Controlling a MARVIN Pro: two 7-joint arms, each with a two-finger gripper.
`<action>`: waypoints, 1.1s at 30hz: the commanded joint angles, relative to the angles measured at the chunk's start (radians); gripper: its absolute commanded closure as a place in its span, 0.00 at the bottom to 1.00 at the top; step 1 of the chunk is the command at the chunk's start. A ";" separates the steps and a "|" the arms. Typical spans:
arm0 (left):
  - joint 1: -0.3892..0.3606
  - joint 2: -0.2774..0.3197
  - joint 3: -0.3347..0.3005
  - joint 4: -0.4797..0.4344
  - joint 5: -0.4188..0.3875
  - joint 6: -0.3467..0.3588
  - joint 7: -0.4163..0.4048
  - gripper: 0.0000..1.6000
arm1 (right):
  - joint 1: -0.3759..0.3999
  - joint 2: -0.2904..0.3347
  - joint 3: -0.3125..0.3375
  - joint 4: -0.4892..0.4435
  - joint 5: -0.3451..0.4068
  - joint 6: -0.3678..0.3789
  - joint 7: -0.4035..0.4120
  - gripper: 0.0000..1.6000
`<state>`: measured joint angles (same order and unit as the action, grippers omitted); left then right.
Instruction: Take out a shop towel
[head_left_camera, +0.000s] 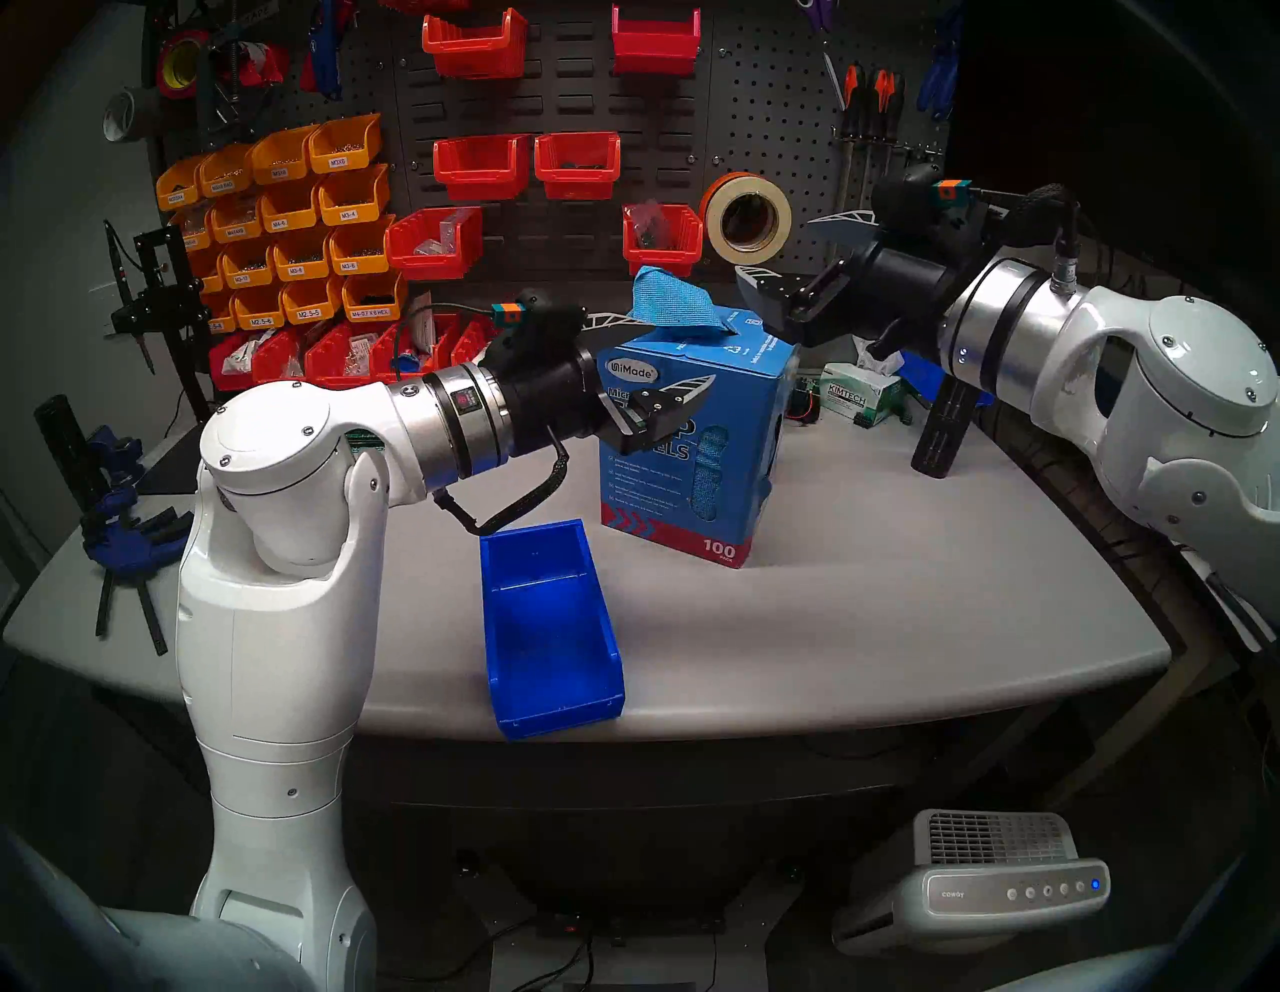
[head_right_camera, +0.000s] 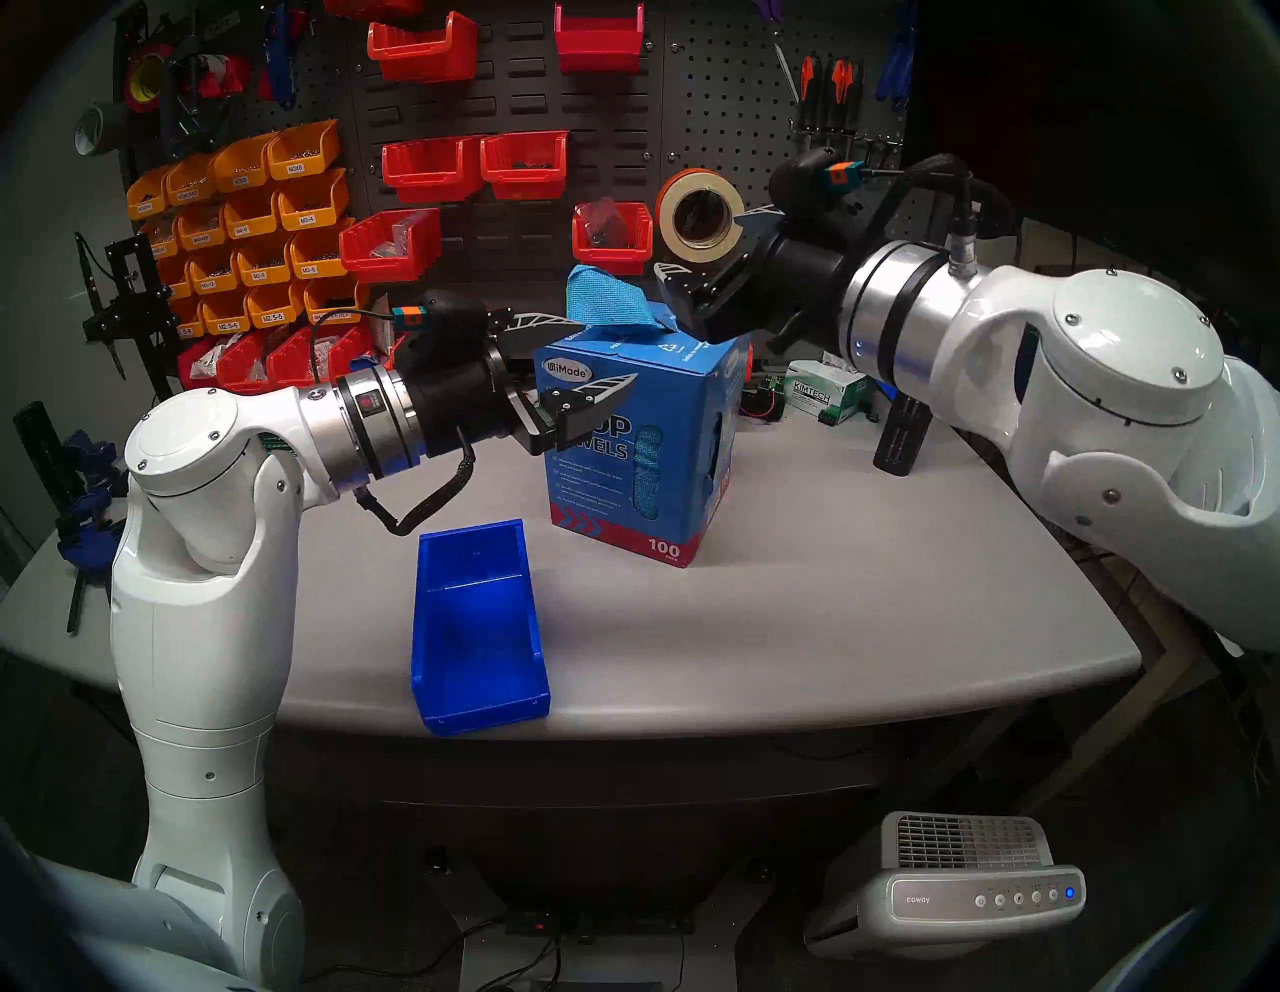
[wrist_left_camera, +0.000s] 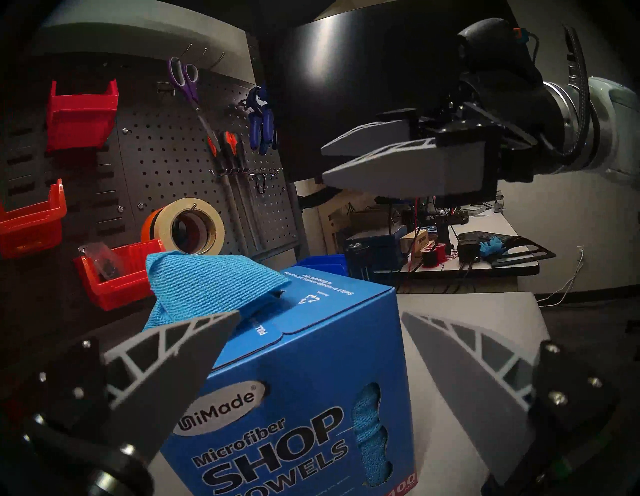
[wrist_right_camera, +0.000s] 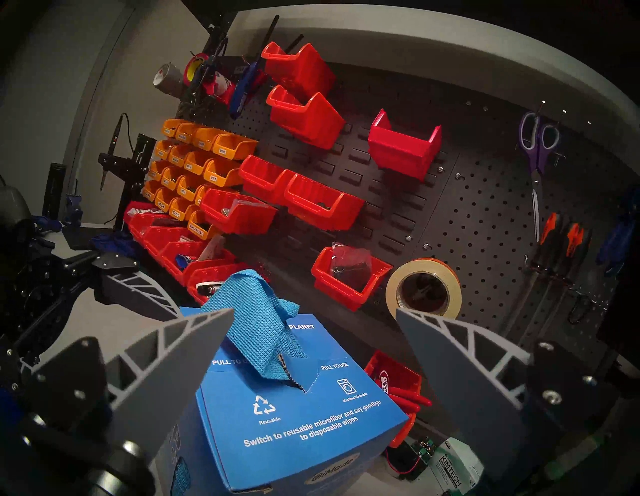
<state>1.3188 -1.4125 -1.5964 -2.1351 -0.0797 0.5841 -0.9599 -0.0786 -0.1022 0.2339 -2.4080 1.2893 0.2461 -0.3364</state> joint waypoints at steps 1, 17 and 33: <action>-0.078 -0.001 0.011 0.010 0.011 -0.011 0.011 0.00 | 0.028 0.001 0.041 0.000 -0.014 0.000 0.017 0.00; -0.114 0.043 0.038 0.080 0.073 -0.046 -0.005 0.00 | 0.020 0.002 0.080 0.017 -0.025 0.012 0.107 0.00; -0.060 0.082 0.012 0.087 0.069 -0.081 -0.051 0.00 | -0.014 0.002 0.082 -0.006 -0.016 -0.003 0.137 0.00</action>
<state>1.2542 -1.3433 -1.5705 -2.0355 -0.0056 0.5213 -1.0005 -0.0877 -0.1006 0.2883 -2.4137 1.2756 0.2576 -0.1917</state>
